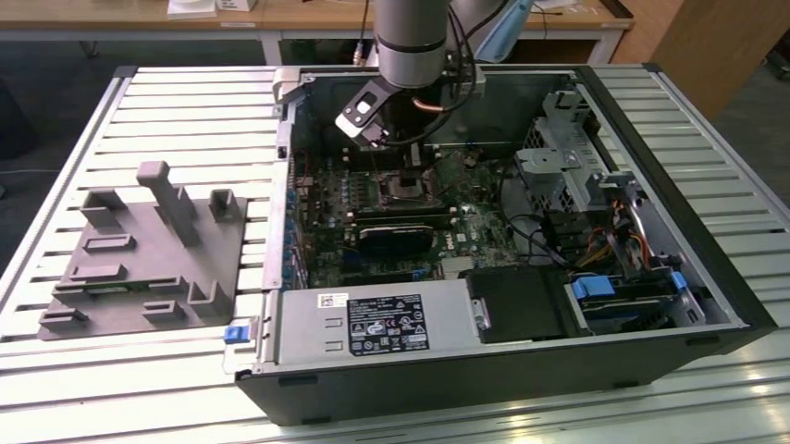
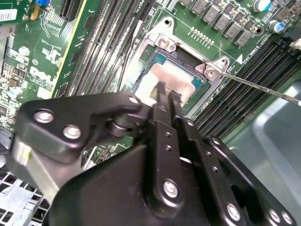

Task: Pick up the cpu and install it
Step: 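Place the cpu into insertion slot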

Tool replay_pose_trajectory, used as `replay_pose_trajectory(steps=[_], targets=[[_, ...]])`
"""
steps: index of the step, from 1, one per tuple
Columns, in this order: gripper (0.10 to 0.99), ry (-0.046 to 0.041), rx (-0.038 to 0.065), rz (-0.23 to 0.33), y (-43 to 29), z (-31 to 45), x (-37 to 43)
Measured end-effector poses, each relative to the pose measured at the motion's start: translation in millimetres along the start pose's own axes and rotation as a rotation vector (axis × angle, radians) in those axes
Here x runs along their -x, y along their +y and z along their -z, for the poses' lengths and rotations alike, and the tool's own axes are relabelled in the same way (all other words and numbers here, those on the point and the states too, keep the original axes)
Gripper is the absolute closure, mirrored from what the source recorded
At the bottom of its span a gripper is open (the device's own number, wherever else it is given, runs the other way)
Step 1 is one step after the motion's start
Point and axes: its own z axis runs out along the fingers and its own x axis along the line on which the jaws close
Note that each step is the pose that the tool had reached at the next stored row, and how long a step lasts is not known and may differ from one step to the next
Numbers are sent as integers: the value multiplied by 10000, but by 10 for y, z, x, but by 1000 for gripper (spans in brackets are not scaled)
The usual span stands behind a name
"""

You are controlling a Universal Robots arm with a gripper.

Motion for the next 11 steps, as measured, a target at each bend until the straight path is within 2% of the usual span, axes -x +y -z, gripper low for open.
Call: replay_pose_trajectory(steps=[1,2,3,11], targets=[[906,-2,-2,-1,0,4,1],[965,-1,-1,0,0,7,1],[980,1,1,1,1,9,1],[980,0,0,1,2,22,2]])
